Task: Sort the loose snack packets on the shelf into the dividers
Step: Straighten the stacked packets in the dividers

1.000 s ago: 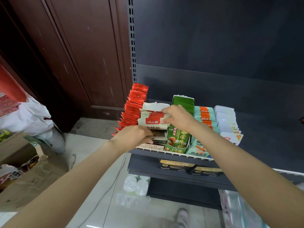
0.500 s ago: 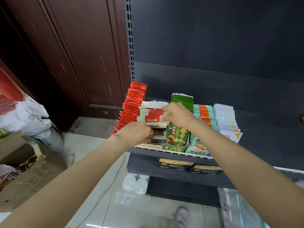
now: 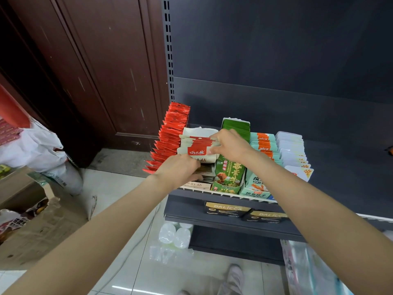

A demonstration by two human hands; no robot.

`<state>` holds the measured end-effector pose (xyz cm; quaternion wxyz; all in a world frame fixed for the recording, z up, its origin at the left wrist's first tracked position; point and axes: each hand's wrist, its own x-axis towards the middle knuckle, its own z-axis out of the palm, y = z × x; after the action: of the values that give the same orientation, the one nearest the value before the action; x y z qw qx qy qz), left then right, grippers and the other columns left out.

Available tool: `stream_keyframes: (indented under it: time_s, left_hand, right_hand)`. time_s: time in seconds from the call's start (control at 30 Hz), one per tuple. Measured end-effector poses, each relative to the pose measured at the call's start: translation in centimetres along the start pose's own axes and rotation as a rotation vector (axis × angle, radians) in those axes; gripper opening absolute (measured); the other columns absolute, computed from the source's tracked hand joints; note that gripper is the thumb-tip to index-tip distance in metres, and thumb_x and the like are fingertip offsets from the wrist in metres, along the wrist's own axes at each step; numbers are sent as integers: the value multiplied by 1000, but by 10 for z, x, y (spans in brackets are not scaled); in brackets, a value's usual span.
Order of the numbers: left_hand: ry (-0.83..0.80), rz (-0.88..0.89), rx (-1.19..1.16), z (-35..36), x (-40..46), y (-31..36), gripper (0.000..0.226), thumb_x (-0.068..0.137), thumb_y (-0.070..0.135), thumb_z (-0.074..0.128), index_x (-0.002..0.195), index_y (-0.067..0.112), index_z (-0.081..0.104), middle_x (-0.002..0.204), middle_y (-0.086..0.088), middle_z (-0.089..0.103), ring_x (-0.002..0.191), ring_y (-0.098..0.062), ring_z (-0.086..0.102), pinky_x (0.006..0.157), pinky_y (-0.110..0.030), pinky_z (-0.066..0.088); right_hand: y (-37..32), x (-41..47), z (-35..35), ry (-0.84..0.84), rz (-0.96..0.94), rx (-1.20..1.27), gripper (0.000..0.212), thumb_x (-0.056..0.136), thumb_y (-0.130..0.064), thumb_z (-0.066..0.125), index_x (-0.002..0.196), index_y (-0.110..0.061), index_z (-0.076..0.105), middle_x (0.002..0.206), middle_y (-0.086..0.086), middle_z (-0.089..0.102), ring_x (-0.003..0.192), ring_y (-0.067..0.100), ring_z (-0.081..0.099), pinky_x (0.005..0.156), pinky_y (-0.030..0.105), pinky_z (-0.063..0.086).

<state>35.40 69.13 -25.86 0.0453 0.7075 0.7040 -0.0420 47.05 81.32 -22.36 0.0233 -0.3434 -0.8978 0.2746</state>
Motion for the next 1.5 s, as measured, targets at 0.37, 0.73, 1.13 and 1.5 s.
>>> stream_keyframes:
  time_s: [0.37,0.73,1.13,1.5]
  left_hand:
    - [-76,5,283,-7,11,26,21,95,4,43,109,10,58,111,-10,63,100,-28,62,75,-34,47]
    - [129,-28,268,-19,1,6,36,91,11,55,126,11,48,120,-5,57,108,-23,57,91,-30,43]
    - [291,-95,7,-8,3,-1,42,80,0,67,119,13,60,112,-4,59,109,-21,51,93,-30,45]
    - [-27,52,59,-2,4,7,23,98,25,46,109,11,60,111,-8,61,102,-29,60,80,-35,48]
  right_hand:
    - [5,3,3,-3,5,9,40,83,-23,70,119,-8,62,113,6,65,97,21,60,81,29,44]
    - [0,-4,-11,-74,-26,17,9,92,-21,57,85,-23,62,66,-12,45,62,4,44,64,26,36]
    - [1,-12,0,-116,-67,-124,64,80,-30,72,136,-17,45,126,4,58,110,20,54,90,35,47]
    - [8,2,7,-19,-38,1,39,80,-17,72,118,-12,63,108,6,67,85,15,54,75,25,40]
